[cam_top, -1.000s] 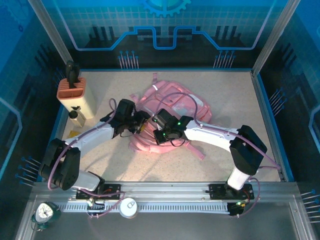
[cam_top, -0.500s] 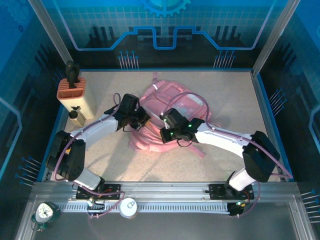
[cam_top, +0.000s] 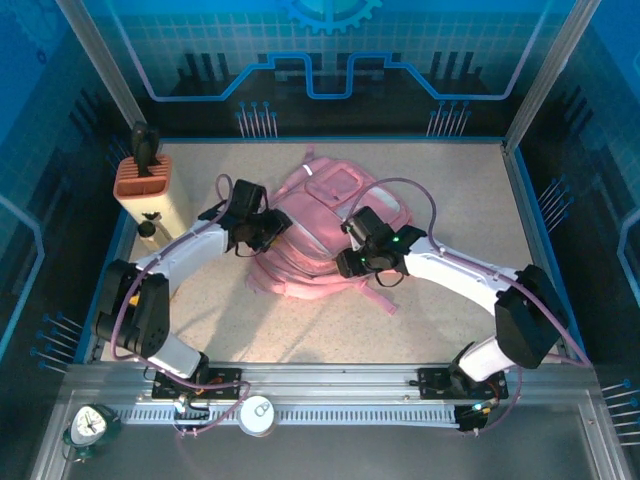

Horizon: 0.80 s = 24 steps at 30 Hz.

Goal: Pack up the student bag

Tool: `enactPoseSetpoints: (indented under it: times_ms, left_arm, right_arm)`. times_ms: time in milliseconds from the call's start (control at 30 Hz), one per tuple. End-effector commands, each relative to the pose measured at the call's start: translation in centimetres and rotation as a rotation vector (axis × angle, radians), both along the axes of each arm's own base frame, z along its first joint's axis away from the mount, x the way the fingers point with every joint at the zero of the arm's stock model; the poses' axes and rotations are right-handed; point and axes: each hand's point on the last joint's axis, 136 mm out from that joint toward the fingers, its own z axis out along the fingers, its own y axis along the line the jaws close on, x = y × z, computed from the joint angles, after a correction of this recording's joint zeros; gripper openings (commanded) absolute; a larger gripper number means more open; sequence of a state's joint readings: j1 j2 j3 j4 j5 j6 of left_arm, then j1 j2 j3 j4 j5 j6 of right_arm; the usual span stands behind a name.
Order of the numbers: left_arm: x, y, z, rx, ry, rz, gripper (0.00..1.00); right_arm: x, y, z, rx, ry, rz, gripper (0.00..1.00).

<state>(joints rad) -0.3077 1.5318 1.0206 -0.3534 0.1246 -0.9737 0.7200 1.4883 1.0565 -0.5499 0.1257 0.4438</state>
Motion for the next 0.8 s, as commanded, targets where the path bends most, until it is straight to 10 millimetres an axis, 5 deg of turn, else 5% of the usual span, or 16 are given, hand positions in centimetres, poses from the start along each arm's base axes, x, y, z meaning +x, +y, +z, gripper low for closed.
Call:
enactPoseSetpoints:
  times_ms: [0, 67, 233, 367, 600, 767]
  left_arm:
    - [-0.4, 3.0, 3.3, 0.15, -0.106, -0.029, 0.77]
    - [-0.7, 5.9, 4.4, 0.284, -0.136, -0.016, 0.98]
    - [-1.0, 16.4, 6.4, 0.765, -0.209, 0.093, 0.99]
    - [-0.2, 19.4, 4.6, 0.957, -0.307, 0.026, 0.99]
    - [0.7, 18.2, 2.4, 0.937, -0.685, 0.004, 0.99]
    - [1.2, 16.6, 0.9, 0.88, -0.812, -0.039, 0.99]
  right_arm:
    - [3.2, -3.4, 5.2, 0.0, -0.168, -0.101, 0.77]
    - [5.7, -7.3, 6.8, -0.038, -0.281, -0.238, 1.0]
    - [9.1, -18.9, 8.6, -0.171, -0.546, -0.59, 1.0]
    - [9.6, -23.8, 4.5, -0.206, -0.659, -0.65, 1.0]
    - [11.7, -22.3, -0.3, -0.134, -0.668, -0.444, 1.0]
    - [11.2, -19.6, 0.4, -0.064, -0.837, -0.25, 1.0]
